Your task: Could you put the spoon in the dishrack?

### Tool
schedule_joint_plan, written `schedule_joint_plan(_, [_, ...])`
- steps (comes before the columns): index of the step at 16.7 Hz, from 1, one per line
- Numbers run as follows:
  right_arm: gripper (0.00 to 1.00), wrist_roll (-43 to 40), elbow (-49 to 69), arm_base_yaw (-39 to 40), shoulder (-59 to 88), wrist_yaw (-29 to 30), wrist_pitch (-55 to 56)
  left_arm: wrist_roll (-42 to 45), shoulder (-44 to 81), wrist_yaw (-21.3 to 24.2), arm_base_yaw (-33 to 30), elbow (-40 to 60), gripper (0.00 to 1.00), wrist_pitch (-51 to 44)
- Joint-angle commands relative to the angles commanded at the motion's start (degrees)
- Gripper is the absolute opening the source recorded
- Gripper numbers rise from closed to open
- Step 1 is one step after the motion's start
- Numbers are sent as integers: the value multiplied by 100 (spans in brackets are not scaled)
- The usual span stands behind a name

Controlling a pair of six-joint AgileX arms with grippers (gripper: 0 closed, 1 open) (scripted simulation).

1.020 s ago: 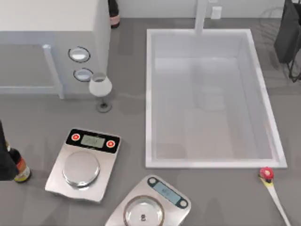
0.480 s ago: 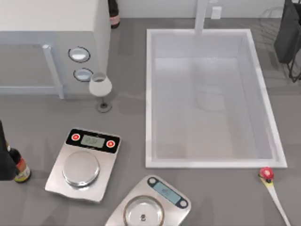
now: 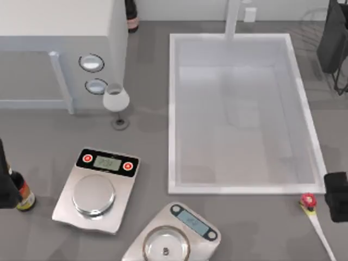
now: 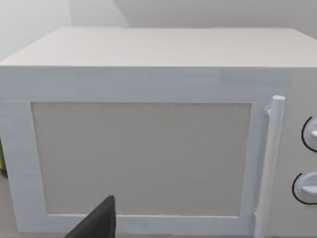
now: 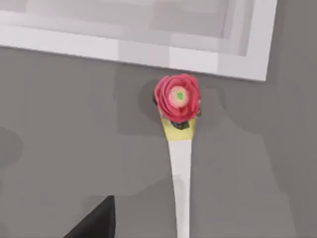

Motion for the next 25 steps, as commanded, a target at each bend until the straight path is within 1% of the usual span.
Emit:
schedule_joint_plan(4, [100, 252, 963, 453, 1471, 6, -1109, 0, 0, 0, 0, 0, 100, 0])
schedule_joint_plan(7, [100, 363, 1408, 658, 2128, 27, -1601, 0, 0, 0, 0, 0, 100, 0])
schedule_joint_plan(14, [100, 383, 1485, 681, 2271, 33, -1686, 0, 0, 0, 0, 0, 100, 0])
schedule_joint_plan(17, [100, 382, 1255, 694, 2465, 35, -1294, 0, 0, 0, 0, 0, 100, 0])
schedule_joint_plan(22, [100, 415, 493, 714, 3163, 34, 246, 0, 0, 0, 0, 0, 100, 0])
schedule_joint_plan(25, [100, 431, 158, 728, 3482, 35, 858, 0, 0, 0, 0, 0, 100, 0])
